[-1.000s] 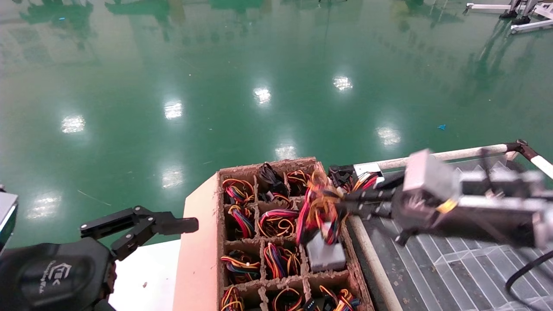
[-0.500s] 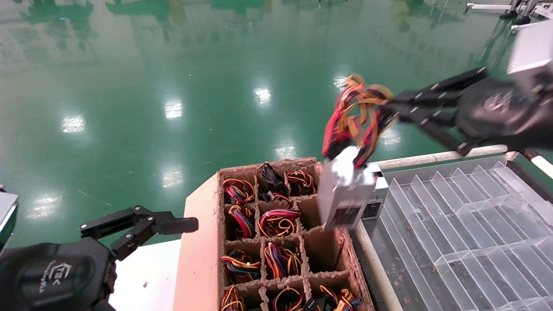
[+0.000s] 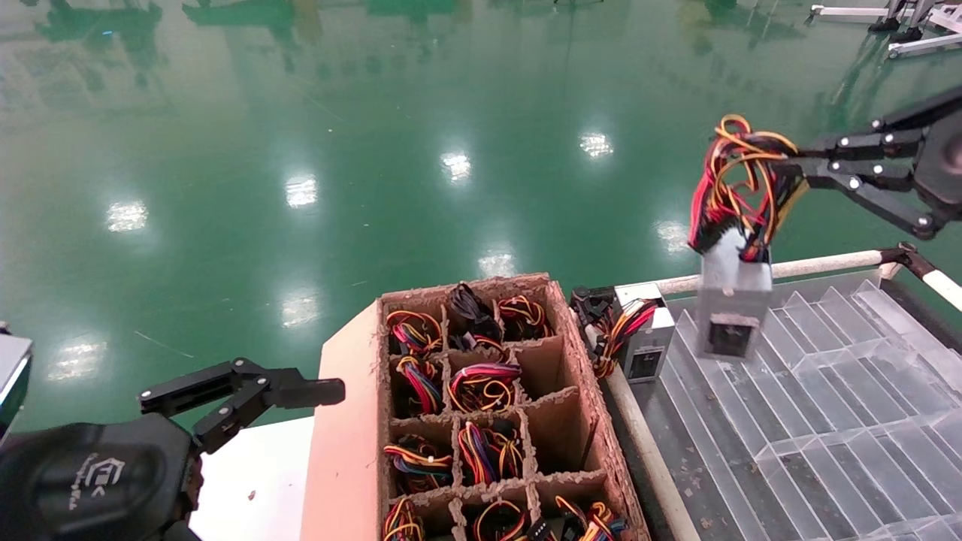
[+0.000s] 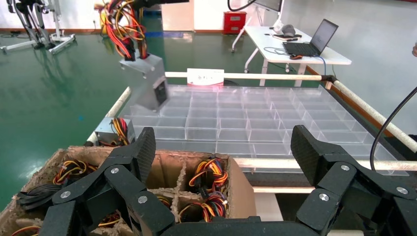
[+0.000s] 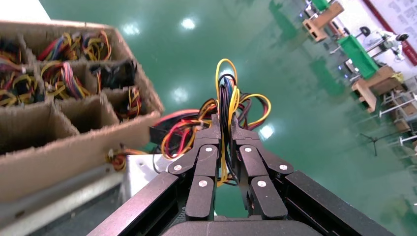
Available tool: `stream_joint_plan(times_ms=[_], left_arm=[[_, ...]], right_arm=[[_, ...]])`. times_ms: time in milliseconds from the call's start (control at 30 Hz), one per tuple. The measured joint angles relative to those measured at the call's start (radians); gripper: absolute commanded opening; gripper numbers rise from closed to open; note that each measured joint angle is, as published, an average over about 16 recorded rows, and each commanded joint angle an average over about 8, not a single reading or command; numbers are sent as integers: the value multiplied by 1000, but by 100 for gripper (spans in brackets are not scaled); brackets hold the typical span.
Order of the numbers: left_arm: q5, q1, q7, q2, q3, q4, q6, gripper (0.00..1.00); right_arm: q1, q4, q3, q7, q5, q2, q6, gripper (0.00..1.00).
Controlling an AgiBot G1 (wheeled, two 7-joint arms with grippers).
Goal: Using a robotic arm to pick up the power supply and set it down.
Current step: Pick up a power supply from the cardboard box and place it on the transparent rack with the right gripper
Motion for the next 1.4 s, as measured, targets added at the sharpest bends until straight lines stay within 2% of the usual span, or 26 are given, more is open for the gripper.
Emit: stream_joint_plan(times_ms=[300, 600, 1400], left_arm=[[0, 0, 0, 0, 0, 0, 0, 100], [0, 0, 0, 0, 0, 0, 0, 100], [0, 0, 0, 0, 1, 0, 0, 100]], right_arm=[[20, -72, -49, -126, -81, -16, -23, 0], [16, -118, -82, -213, -103, -50, -40, 0], [24, -254, -154, -309, -135, -175, -21, 0]])
